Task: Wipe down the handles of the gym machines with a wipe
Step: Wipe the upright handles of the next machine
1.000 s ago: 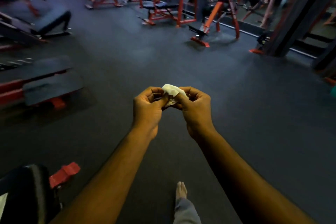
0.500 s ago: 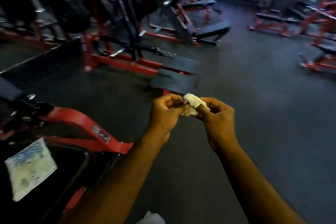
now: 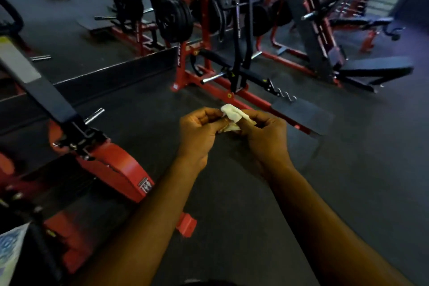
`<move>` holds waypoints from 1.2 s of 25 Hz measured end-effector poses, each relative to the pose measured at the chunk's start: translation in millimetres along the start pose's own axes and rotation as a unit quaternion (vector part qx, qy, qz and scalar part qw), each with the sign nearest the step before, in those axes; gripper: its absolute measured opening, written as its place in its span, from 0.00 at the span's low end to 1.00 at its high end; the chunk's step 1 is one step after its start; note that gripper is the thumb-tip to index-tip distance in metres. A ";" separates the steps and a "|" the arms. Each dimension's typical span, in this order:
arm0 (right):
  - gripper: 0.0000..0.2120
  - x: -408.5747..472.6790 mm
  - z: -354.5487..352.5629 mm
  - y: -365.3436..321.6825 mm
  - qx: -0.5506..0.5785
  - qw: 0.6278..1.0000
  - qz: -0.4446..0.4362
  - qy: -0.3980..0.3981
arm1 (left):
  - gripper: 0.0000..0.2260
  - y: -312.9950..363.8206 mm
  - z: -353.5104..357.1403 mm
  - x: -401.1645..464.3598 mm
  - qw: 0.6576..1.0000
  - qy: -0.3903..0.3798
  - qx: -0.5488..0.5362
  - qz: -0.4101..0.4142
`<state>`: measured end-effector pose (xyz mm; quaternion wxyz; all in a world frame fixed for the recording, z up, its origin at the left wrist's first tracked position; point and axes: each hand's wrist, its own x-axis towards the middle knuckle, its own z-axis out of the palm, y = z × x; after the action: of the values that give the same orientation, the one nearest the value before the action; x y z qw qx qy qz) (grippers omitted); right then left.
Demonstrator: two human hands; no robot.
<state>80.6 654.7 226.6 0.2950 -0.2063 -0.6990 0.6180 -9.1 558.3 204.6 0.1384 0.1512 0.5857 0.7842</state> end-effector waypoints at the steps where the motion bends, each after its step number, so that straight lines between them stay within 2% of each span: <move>1: 0.07 31.6 2.0 0.8 -0.003 1.000 -0.003 -0.007 | 0.08 -0.6 7.3 27.8 1.000 0.012 0.002 0.006; 5: 0.07 140.9 23.4 21.7 0.024 0.999 0.002 -0.043 | 0.05 -8.0 17.2 122.5 0.998 0.064 0.021 0.018; 9: 0.07 254.3 71.4 55.6 0.086 0.988 0.022 -0.125 | 0.05 -25.3 5.8 218.7 0.987 0.146 0.060 0.029; 14: 0.10 400.5 158.4 79.8 0.088 0.957 0.011 -0.275 | 0.07 -27.8 -23.6 343.6 0.951 0.289 0.089 0.057; 17: 0.09 469.0 221.4 76.9 0.100 0.921 0.023 -0.375 | 0.06 -20.1 -49.7 402.8 0.915 0.390 0.077 0.066; 21: 0.08 522.6 318.3 79.4 0.126 0.877 0.041 -0.461 | 0.06 -14.1 -109.5 466.4 0.865 0.485 0.089 0.094; 28: 0.06 593.2 538.7 77.8 0.165 0.819 0.053 -0.547 | 0.06 19.7 -271.5 589.2 0.799 0.577 0.098 0.135; 30: 0.06 611.1 592.2 73.3 0.171 0.812 0.055 -0.556 | 0.06 35.7 -307.2 619.2 0.791 0.590 0.093 0.129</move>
<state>-772.9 625.4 213.8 -0.1475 0.1884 -0.6140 0.7521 -700.4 523.1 203.0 -0.3512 -0.2550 0.5987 0.6732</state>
